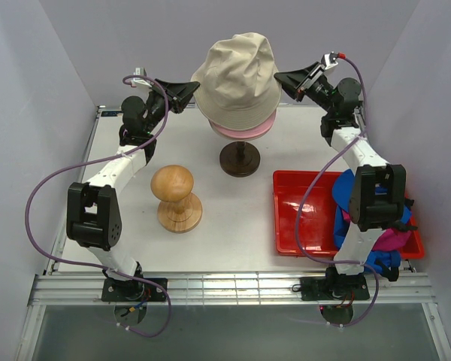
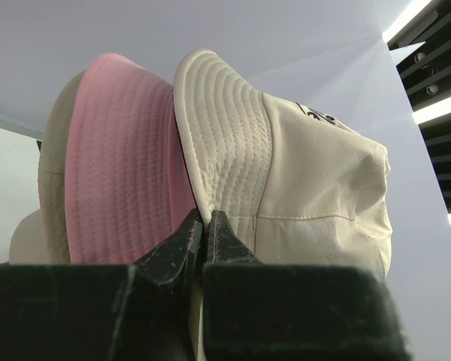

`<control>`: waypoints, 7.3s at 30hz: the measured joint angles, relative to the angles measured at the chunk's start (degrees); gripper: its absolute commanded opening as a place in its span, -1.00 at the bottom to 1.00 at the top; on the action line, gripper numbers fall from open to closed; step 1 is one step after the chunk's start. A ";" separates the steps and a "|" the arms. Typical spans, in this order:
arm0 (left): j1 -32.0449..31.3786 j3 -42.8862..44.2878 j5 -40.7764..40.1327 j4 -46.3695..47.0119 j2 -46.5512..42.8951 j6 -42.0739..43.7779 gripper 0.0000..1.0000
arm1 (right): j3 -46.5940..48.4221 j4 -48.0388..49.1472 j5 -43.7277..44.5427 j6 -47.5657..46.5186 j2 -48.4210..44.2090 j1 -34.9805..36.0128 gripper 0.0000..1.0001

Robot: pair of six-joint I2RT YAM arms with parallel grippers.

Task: Stack the hats

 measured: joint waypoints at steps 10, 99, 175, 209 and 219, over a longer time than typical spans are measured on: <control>-0.07 0.98 0.15 0.50 3.43 -1.81 -1.00 | -2.60 1.25 2.64 2.01 -0.17 0.22 -0.84; 3.43 16.61 10.88 2.69 16.59 4.98 0.32 | 17.62 -25.64 -9.31 -17.25 9.14 0.04 -0.84; 2.56 12.96 15.91 15.63 17.09 -4.35 -1.00 | 18.40 -27.54 -9.11 -18.32 9.46 0.22 -0.84; 1.27 13.44 10.01 -0.04 14.97 5.22 -1.00 | 6.82 -26.86 -2.47 -22.12 1.73 0.42 -0.84; 1.22 15.26 11.87 -6.05 14.97 8.96 -1.00 | 3.13 -23.39 -1.18 -22.34 -0.20 0.46 -0.84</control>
